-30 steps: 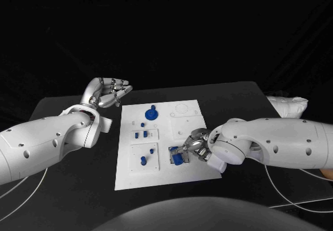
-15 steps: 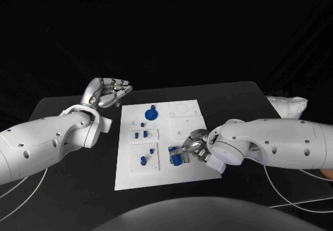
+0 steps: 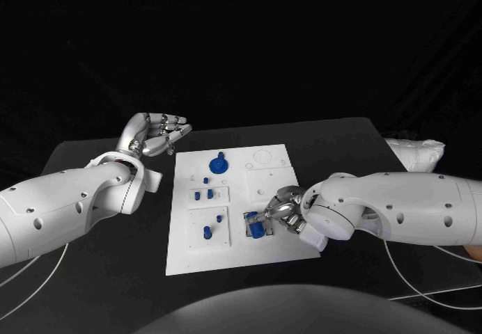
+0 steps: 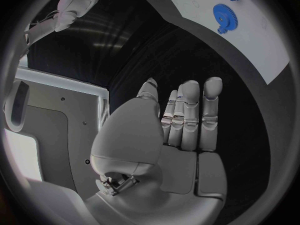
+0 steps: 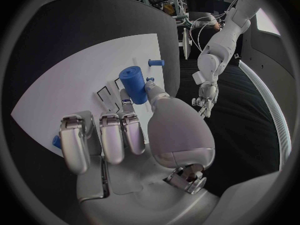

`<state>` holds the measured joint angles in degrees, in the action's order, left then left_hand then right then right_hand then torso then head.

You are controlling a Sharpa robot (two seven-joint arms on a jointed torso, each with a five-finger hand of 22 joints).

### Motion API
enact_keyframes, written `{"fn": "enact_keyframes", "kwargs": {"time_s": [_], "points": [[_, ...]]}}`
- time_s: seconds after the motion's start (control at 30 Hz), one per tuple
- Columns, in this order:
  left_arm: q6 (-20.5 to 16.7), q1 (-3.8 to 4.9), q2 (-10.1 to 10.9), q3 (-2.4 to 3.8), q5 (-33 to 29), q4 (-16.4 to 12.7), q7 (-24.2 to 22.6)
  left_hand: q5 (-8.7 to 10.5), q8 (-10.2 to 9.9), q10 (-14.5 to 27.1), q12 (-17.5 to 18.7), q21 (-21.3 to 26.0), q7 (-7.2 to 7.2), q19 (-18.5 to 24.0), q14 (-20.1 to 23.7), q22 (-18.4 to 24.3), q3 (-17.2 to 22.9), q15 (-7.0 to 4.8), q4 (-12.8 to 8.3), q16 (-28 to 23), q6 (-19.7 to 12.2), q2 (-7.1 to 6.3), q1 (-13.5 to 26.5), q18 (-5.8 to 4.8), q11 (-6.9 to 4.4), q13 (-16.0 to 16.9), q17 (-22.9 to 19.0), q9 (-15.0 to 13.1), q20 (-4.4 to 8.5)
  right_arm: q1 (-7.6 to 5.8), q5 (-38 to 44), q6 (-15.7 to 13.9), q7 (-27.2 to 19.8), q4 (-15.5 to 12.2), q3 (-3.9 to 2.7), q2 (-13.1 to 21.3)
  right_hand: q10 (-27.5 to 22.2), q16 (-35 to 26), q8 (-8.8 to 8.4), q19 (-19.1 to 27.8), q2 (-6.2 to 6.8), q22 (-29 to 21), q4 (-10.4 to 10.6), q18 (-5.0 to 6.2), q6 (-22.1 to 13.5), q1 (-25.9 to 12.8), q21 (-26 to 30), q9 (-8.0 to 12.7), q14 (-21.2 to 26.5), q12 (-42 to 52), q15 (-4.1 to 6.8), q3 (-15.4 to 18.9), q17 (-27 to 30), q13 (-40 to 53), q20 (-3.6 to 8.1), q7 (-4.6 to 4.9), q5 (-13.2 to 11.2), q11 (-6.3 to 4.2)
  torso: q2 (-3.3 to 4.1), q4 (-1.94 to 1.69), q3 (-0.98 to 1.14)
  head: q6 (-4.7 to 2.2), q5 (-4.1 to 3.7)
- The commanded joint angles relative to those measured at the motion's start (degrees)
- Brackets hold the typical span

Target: Assemble the parts on the task board

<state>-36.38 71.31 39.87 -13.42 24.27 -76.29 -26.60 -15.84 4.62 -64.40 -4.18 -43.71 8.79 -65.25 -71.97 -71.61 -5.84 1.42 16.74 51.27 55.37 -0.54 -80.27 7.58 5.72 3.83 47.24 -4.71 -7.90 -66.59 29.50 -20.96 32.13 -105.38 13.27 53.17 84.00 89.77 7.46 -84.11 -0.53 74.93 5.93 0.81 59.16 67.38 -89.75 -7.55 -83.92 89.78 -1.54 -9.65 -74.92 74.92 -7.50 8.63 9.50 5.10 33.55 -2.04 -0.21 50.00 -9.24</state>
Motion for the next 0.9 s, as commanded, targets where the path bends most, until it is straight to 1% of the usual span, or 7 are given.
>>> {"fn": "enact_keyframes", "kwargs": {"time_s": [0.03, 0.27, 0.37, 0.5, 0.63, 0.7, 0.9], "points": [[0.9, 0.05, -0.1, 0.04, 0.3, 0.0, -0.2, -0.35, -0.2, 0.2, 0.1, 0.4, 0.31, -0.3, -0.1, 0.1, -0.5, 0.26, 0.0, -0.4, -0.2, 0.55, -0.1, 0.82, 0.05, 0.0, -0.1, 0.1, 0.1, 0.06, 0.0, -2.4, -0.4, -0.2, 0.21, 0.4, 6.0, 0.2, 0.29, -5.9, -0.42, 15.1, -0.5, -0.81, 0.3, 0.7, -0.3, -0.1, -6.1, 0.2, -0.06, 0.1, -15.1, 15.1, -0.32, -0.21, 0.3, -0.4, 0.02, -0.09, 0.02, 0.0, 0.01], [0.8, 0.05, -0.2, 0.04, 0.3, 0.1, -0.1, -0.35, -0.2, 0.2, 0.1, 0.4, 0.31, -0.3, -0.1, 0.1, -0.5, 0.26, 0.0, -0.4, -0.2, 0.55, -0.1, 0.82, 0.05, 0.0, -0.1, 0.1, 0.1, -0.3, -0.1, -2.7, -0.6, -0.4, 0.19, 0.9, 6.0, 0.2, 0.29, -5.9, -0.46, 15.1, -0.7, -0.81, 0.5, 1.1, -0.3, -0.1, -6.1, 0.2, 0.01, 0.0, -15.1, 15.1, -0.25, -0.3, 0.5, -0.49, 0.01, -0.04, -0.04, 0.0, 0.05], [0.8, 0.05, -0.2, 0.04, 0.3, 0.1, -0.1, -0.35, -0.2, 0.2, 0.1, 0.4, 0.31, -0.3, -0.1, 0.1, -0.5, 0.26, 0.0, -0.4, -0.2, 0.55, -0.1, 0.82, 0.05, 0.0, -0.1, 0.1, 0.1, -0.37, -0.1, -2.0, -0.1, -0.2, 0.2, 1.1, 6.0, 0.2, 0.29, -5.9, -0.45, 15.1, -0.7, -0.81, 0.5, 1.1, -0.3, -0.1, -6.1, 0.2, 0.01, 0.0, -15.1, 15.1, -0.25, -0.31, 0.5, -0.49, 0.01, -0.06, -0.06, 0.0, 0.11], [0.9, 0.05, -0.3, 0.04, 0.3, 0.1, -0.1, -0.35, -0.2, 0.2, 0.1, 0.4, 0.31, -0.3, -0.1, 0.1, -0.5, 0.26, 0.0, -0.4, -0.2, 0.55, -0.1, 0.82, 0.05, 0.0, -0.1, 0.1, 0.1, -0.4, 0.0, -0.9, 0.9, 0.0, 0.2, 1.2, 6.0, 0.2, 0.29, -5.9, -0.45, 15.1, -0.7, -0.81, 0.5, 1.1, -0.3, -0.1, -6.1, 0.2, 0.02, 0.0, -15.1, 15.1, -0.24, -0.31, 0.5, -0.5, -0.02, 0.03, -0.02, 0.0, 0.18], [0.9, 0.05, -0.4, 0.04, 0.3, 0.2, -0.1, -0.36, -0.2, 0.1, 0.1, 0.6, 0.28, -0.4, -0.1, 0.1, -0.6, 0.24, 0.0, -0.5, -0.2, 0.72, -0.2, 0.83, 0.02, 0.0, -0.1, 0.1, 0.11, -0.4, -0.1, 0.0, 1.4, 0.1, 0.2, 1.2, 6.0, 0.2, 0.31, -5.9, -0.45, 15.1, -0.8, -0.81, 0.6, 1.1, -0.3, -0.2, -6.1, 0.2, 0.02, 0.0, -15.1, 15.1, -0.23, -0.32, 0.5, -0.51, -0.02, -0.08, 0.01, 0.0, 0.1], [0.9, 0.05, -0.4, 0.04, 0.3, 0.2, -0.1, -0.36, -0.2, 0.1, 0.1, 0.6, 0.28, -0.4, -0.1, 0.1, -0.6, 0.24, 0.0, -0.5, -0.2, 0.72, -0.2, 0.83, 0.02, 0.0, -0.1, 0.1, 0.11, -0.39, -0.1, 0.4, 1.6, 0.2, 0.21, 1.1, 6.0, 0.2, 0.31, -5.9, -0.45, 15.1, -0.8, -0.81, 0.6, 1.1, -0.3, -0.2, -6.1, 0.2, 0.02, 0.0, -15.1, 15.1, -0.23, -0.32, 0.5, -0.51, -0.01, -0.06, 0.03, 0.0, 0.11], [0.9, 0.05, -0.4, 0.04, 0.3, 0.2, -0.1, -0.36, -0.2, 0.1, 0.1, 0.6, 0.28, -0.4, -0.1, 0.1, -0.6, 0.24, 0.0, -0.5, -0.2, 0.72, -0.2, 0.83, 0.02, 0.0, -0.1, 0.1, 0.11, -0.37, -0.2, 1.7, 2.2, 0.5, 0.21, 0.6, 6.0, 0.2, 0.31, -5.9, -0.42, 15.1, -0.8, -0.81, 0.6, 1.1, -0.3, -0.2, -6.1, 0.2, 0.05, 0.1, -15.1, 15.1, -0.21, -0.33, 0.3, -0.53, 0.0, -0.05, -0.02, 0.0, 0.06]]}}
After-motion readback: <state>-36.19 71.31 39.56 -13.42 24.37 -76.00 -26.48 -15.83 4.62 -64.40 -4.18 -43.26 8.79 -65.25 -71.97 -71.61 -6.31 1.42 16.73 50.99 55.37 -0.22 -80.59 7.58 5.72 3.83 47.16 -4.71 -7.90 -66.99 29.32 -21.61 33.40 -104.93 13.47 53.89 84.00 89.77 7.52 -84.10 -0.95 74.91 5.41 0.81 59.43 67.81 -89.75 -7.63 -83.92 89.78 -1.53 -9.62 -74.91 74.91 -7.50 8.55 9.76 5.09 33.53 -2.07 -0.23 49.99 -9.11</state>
